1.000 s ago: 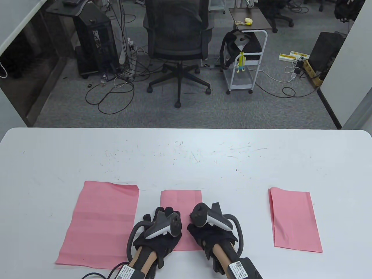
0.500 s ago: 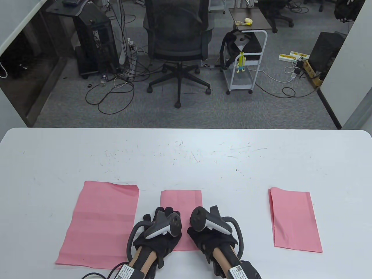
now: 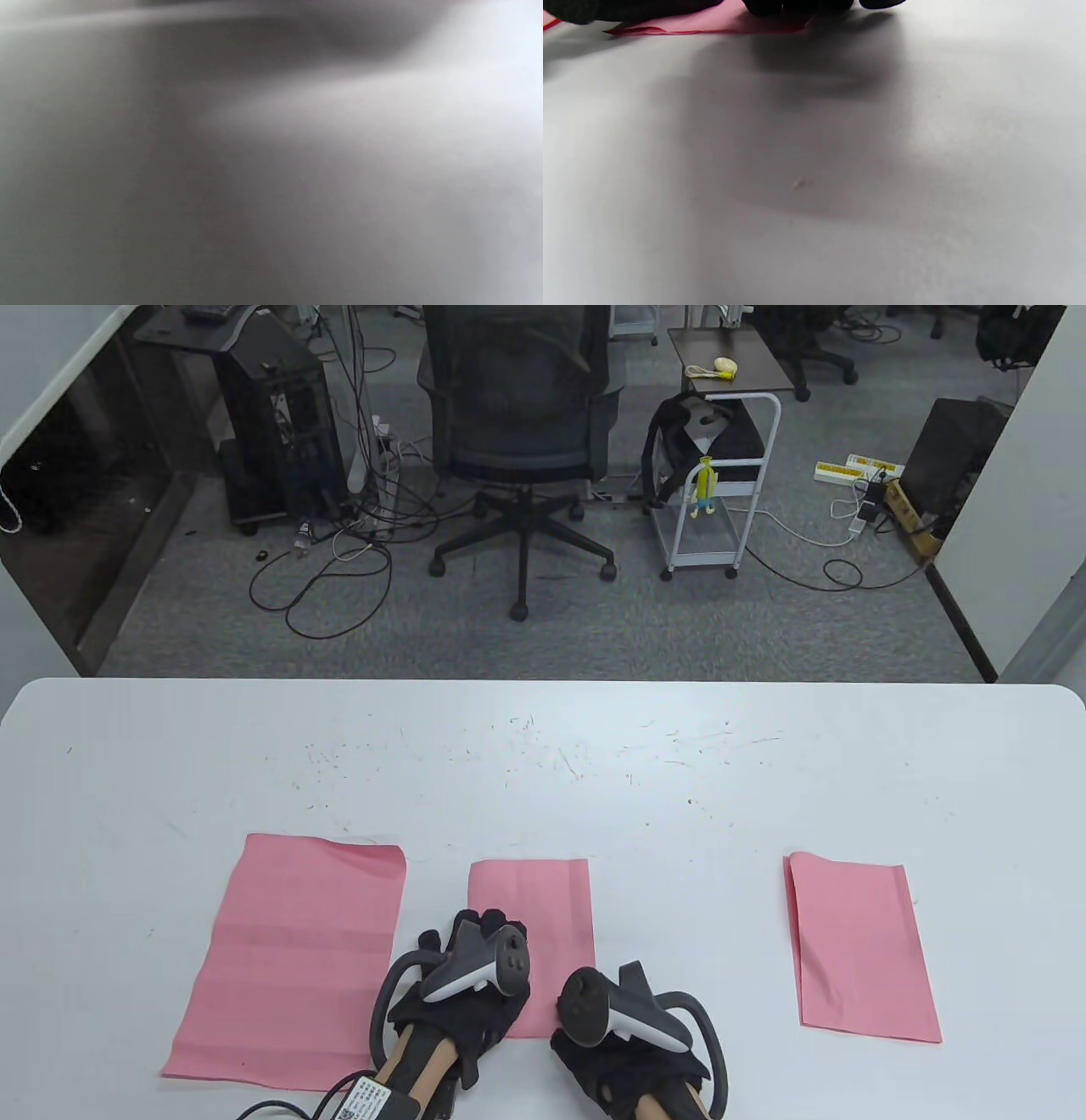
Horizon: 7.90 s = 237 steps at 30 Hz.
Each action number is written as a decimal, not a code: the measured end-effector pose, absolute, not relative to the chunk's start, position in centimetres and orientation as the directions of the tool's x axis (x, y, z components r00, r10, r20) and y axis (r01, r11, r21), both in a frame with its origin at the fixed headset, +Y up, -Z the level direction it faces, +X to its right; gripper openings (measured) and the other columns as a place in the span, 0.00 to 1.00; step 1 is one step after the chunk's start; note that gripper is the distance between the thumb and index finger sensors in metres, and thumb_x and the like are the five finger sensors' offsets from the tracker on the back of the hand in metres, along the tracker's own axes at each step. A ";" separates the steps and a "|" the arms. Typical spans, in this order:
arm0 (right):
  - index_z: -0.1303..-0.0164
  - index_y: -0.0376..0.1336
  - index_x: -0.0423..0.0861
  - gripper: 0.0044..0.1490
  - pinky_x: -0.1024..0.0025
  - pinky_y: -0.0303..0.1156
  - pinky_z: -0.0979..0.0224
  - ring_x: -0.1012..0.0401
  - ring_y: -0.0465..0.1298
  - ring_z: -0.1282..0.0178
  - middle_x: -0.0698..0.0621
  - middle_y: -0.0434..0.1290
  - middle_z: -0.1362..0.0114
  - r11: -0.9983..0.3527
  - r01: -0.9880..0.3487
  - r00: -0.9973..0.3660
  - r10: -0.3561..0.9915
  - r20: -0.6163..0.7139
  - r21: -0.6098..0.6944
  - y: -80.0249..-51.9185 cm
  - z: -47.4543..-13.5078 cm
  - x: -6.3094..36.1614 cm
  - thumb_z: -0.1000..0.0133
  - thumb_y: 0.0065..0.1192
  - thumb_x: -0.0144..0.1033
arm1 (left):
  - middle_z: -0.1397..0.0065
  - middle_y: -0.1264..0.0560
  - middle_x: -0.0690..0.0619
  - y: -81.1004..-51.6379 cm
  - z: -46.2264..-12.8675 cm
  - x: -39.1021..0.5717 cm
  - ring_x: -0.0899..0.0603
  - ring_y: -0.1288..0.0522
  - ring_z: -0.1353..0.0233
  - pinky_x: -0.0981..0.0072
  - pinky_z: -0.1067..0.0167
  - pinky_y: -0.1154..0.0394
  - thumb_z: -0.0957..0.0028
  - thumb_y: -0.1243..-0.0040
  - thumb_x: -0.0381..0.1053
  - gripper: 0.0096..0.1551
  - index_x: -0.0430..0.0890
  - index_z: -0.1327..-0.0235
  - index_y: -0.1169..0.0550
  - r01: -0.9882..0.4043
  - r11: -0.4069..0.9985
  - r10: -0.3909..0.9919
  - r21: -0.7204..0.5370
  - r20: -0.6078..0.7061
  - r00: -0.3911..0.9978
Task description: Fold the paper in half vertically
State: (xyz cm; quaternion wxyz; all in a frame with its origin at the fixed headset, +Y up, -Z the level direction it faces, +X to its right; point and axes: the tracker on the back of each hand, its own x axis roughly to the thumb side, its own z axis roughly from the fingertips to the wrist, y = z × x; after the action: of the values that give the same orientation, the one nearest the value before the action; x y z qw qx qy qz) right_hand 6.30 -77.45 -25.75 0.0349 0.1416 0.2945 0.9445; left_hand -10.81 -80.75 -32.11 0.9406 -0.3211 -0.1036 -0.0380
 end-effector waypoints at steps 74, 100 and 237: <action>0.25 0.54 0.47 0.37 0.75 0.81 0.54 0.71 0.84 0.56 0.58 0.77 0.40 -0.647 -0.636 -0.768 0.583 -0.265 0.420 -78.9 -33.5 8.3 0.44 0.62 0.42 | 0.10 0.70 0.59 -79.9 -32.4 -10.8 0.42 0.68 0.11 0.32 0.18 0.62 0.43 0.71 0.71 0.44 0.63 0.18 0.66 0.139 0.815 -0.025 -0.563 0.206 0.978; 0.29 0.60 0.50 0.33 0.70 0.82 0.52 0.68 0.86 0.56 0.56 0.80 0.40 -0.621 -0.696 -0.713 0.654 -0.251 0.360 -76.4 -33.5 10.6 0.46 0.65 0.40 | 0.09 0.71 0.58 -71.5 -31.3 -11.4 0.40 0.71 0.11 0.32 0.18 0.64 0.44 0.70 0.73 0.46 0.64 0.16 0.67 -0.058 0.949 0.121 -0.311 0.190 0.974; 0.18 0.42 0.54 0.46 0.37 0.39 0.19 0.39 0.36 0.16 0.46 0.39 0.13 -0.844 -0.446 -0.886 0.464 -0.013 0.298 -69.4 -32.0 12.8 0.44 0.54 0.56 | 0.13 0.75 0.47 -78.9 -33.9 -30.8 0.28 0.70 0.14 0.21 0.23 0.51 0.43 0.59 0.73 0.51 0.64 0.19 0.69 -0.267 0.657 -0.069 -0.705 -0.409 0.910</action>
State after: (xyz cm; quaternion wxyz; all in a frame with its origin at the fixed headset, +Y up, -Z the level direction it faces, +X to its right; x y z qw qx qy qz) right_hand 12.84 -69.41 -32.01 0.2373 0.0301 0.1480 0.9596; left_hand -30.81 -78.88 -33.90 0.8870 -0.4101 0.2049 0.0557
